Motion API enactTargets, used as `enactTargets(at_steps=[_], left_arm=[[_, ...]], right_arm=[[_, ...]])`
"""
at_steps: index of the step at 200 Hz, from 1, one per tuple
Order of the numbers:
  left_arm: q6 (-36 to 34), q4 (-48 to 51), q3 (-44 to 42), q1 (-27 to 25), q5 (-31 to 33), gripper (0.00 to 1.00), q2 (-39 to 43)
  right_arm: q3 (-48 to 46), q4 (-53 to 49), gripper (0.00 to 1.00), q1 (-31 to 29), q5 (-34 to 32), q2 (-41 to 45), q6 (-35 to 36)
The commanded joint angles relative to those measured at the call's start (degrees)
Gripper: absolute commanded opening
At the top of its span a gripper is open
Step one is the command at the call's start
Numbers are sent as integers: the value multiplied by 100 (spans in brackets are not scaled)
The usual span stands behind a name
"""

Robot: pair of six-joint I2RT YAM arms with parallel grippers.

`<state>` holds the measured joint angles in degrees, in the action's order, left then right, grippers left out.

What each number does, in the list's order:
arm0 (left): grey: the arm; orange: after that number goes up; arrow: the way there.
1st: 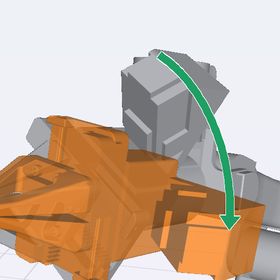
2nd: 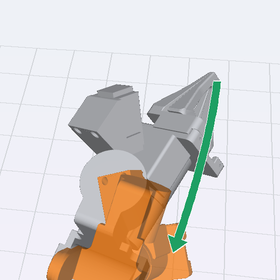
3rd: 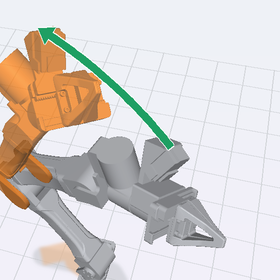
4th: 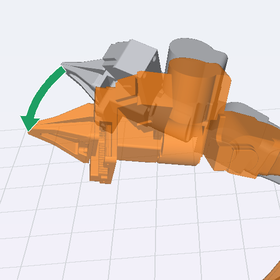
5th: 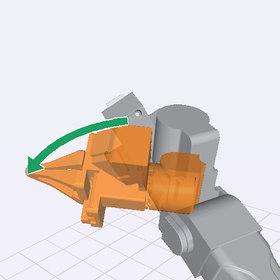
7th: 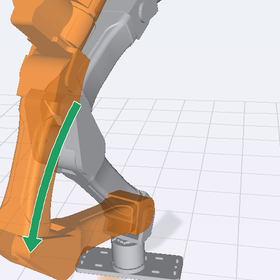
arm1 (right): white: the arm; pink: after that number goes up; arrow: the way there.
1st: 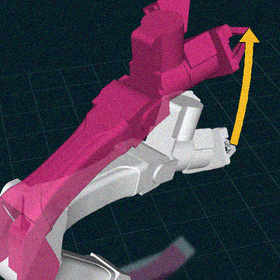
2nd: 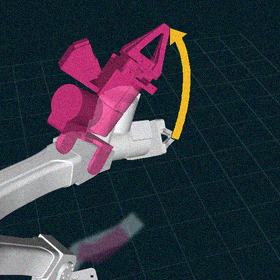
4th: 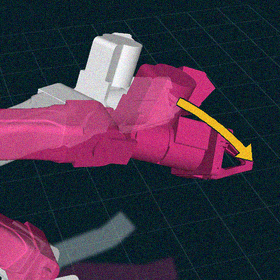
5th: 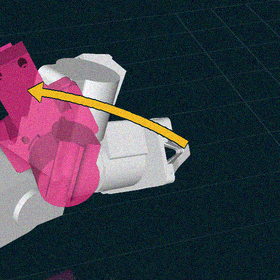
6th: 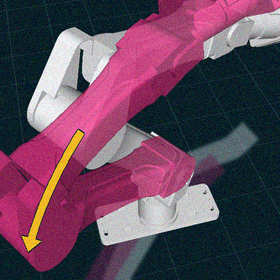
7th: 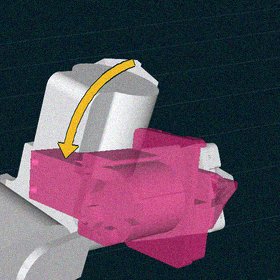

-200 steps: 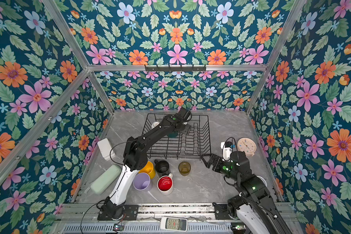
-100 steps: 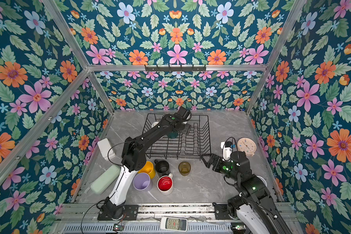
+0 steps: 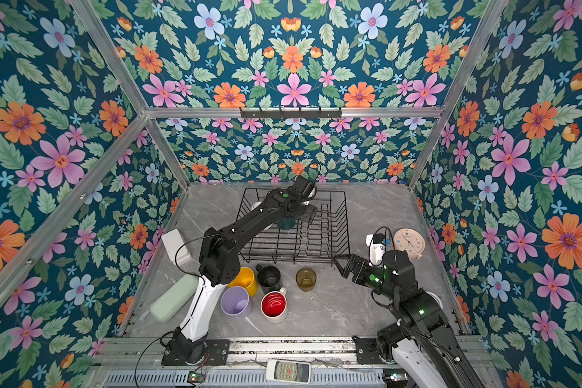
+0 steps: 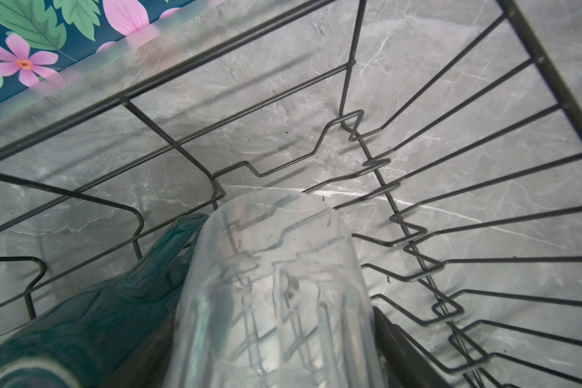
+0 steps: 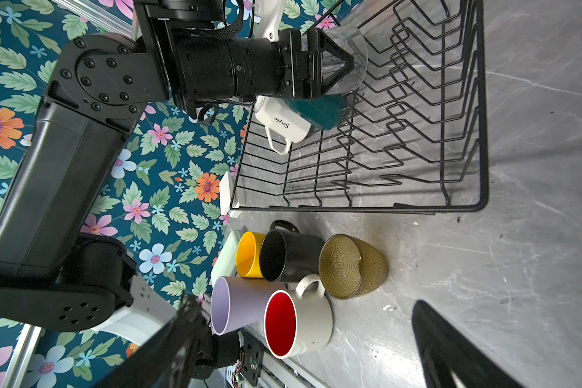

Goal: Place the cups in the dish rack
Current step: 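Lower the inverted clear glass into the rack beside the green mug with the left gripper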

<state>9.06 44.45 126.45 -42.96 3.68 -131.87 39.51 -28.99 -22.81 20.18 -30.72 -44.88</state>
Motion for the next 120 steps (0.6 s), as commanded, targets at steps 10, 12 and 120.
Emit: enactTargets(at_steps=[10,12,120], left_arm=[[-79,205,46,-62,-202,16,-17],[-82,205,46,-63,-208,16,-19],[-134,293,299,-72,-193,38,-500]], right_arm=[[48,114,95,4,29,-2,-12],[48,113,95,9,29,-4,-12],[22,30,95,0,16,82,-34]])
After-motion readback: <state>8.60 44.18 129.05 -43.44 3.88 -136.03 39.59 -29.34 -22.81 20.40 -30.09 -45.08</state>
